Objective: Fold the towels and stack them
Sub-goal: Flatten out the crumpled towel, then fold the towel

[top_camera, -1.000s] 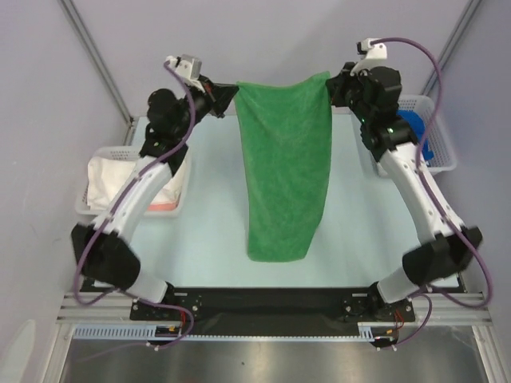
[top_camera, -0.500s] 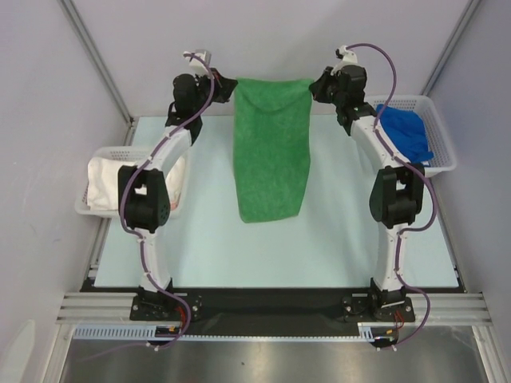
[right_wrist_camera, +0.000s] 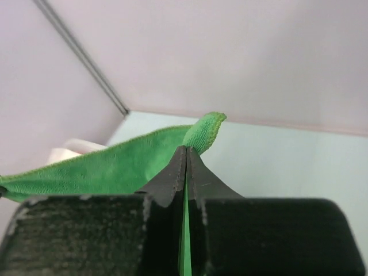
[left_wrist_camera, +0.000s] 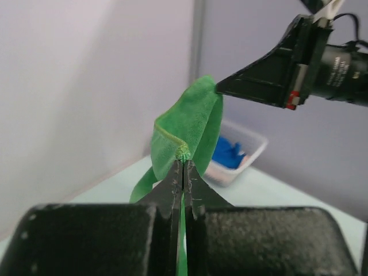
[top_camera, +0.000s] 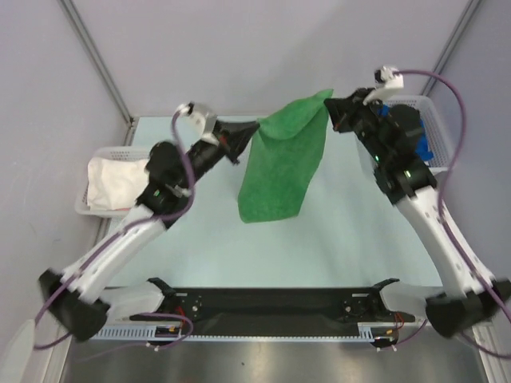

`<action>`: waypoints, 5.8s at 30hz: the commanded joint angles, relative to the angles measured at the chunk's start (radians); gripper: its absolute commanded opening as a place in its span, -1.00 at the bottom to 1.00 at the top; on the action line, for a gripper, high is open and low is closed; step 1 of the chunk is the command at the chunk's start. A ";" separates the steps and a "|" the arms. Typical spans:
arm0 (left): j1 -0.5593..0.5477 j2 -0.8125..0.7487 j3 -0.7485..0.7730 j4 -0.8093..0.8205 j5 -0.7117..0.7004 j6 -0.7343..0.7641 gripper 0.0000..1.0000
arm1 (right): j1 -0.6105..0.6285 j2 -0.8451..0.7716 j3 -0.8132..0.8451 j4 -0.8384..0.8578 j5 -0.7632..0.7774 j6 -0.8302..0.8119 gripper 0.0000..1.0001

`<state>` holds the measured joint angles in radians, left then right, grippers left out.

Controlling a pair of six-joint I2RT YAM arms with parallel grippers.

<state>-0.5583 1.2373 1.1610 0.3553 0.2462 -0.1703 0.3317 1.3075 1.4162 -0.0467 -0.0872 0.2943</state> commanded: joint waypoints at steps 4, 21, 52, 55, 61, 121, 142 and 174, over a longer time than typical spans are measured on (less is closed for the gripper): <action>-0.236 -0.390 -0.141 -0.110 -0.200 0.146 -0.99 | 0.269 -0.397 -0.060 -0.182 0.252 -0.089 -1.00; -0.046 -0.178 -0.061 -0.098 -0.218 0.089 -0.99 | 0.325 -0.191 -0.032 -0.096 0.378 -0.175 -1.00; 0.238 0.714 0.258 0.119 -0.045 -0.119 -0.99 | -0.161 0.650 0.133 0.169 -0.017 0.115 -1.00; 0.218 0.636 0.143 0.132 -0.051 -0.136 -0.99 | -0.160 0.563 0.003 0.179 -0.019 0.140 -1.00; 0.158 0.453 -0.087 0.132 -0.100 -0.162 -0.99 | -0.151 0.365 -0.251 0.157 0.001 0.199 -1.00; -0.075 -0.234 -0.690 -0.383 -0.173 -0.403 -0.99 | 0.046 -0.428 -0.862 -0.367 0.087 0.402 -1.00; -0.089 -0.272 -0.739 -0.418 -0.147 -0.437 -0.99 | 0.069 -0.511 -0.922 -0.444 0.087 0.447 -1.00; -0.117 -0.326 -0.807 -0.443 -0.119 -0.440 -0.58 | 0.122 -0.571 -0.985 -0.493 0.135 0.509 -0.75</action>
<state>-0.6643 0.9306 0.3782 -0.0780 0.1116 -0.6018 0.4492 0.7536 0.4416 -0.5167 0.0235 0.7910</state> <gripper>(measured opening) 0.179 0.083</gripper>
